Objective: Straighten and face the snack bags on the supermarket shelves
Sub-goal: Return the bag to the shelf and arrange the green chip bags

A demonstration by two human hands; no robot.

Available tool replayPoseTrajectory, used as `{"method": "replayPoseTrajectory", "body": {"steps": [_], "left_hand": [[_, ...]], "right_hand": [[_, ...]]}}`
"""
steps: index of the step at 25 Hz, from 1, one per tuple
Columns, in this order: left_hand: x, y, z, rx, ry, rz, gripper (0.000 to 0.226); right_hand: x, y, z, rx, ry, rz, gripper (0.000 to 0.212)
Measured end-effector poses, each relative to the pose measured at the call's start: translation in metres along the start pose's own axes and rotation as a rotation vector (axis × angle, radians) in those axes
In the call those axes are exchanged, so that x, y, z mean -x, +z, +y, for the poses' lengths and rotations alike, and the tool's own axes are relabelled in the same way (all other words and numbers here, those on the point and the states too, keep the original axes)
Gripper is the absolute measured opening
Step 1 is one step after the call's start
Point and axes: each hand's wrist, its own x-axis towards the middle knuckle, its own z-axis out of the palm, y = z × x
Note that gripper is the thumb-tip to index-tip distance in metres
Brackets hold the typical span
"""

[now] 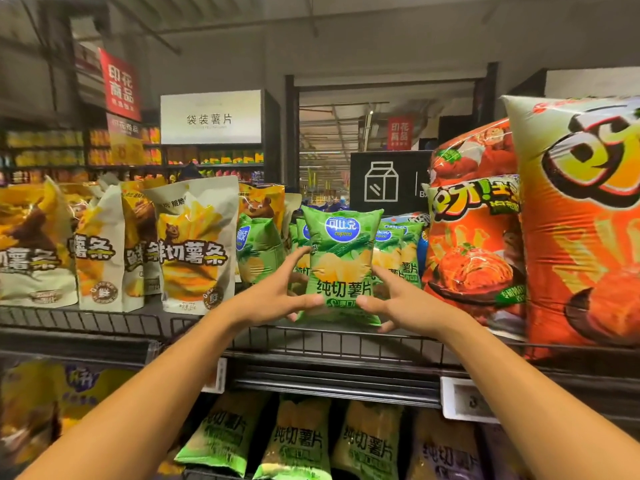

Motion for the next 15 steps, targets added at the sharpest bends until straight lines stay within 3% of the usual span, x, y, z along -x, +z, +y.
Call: {"method": "replayPoseTrajectory", "body": {"steps": [5,8,12,15], "left_hand": [[0.0003,-0.0047,-0.0028,0.024,0.018,-0.049,0.086],[-0.0018,-0.0019,-0.0053,0.094,0.025,-0.063,0.097],[-0.0046,-0.0033,-0.0038,0.158,0.026,0.147,0.104],[-0.0078,-0.0073,-0.0055,0.060,0.071,0.299,0.098]], "right_hand": [[-0.0070,0.0001,0.0056,0.047,0.022,0.036,0.075],[-0.0084,-0.0031,0.0083,0.070,-0.022,0.130,0.064],[-0.0039,-0.0083,0.0031,-0.099,-0.111,0.376,0.054],[0.0013,-0.0076,-0.0013,-0.124,-0.178,0.472,0.063]]}}
